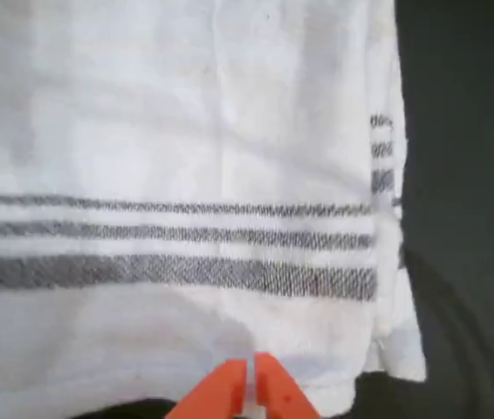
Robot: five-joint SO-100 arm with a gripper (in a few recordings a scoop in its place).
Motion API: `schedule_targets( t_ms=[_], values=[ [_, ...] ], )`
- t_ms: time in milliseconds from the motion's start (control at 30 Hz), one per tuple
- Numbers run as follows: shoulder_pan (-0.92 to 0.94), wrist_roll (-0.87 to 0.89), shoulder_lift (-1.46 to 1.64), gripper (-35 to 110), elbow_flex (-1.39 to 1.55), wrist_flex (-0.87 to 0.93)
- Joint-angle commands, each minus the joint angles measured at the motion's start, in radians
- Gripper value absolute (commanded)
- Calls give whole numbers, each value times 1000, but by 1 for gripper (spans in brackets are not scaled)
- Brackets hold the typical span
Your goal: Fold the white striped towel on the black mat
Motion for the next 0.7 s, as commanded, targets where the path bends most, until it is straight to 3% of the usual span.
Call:
schedule_targets(
  t_ms=[0, 667],
  values=[
    [15, -6, 97, 0, 57, 11],
    [63, -110, 393, 0, 204, 209]
  ],
)
